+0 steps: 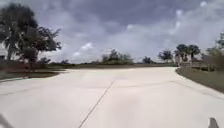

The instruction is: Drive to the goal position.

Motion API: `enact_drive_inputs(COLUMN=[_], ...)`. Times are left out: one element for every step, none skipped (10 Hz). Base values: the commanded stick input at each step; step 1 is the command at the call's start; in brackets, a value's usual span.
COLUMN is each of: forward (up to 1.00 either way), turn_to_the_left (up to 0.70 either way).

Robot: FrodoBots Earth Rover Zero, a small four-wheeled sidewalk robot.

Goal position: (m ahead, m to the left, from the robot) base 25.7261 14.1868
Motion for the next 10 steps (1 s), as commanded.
enact_drive_inputs(forward=[0.7, 0.7, 0.7, 0.7, 0.7, 0.7, 0.7, 0.7, 0.7, 0.7], turn_to_the_left=[0.22, 0.0, 0.0, 0.0, 0.0, 0.0, 0.35, 0.25, 0.0, 0.0])
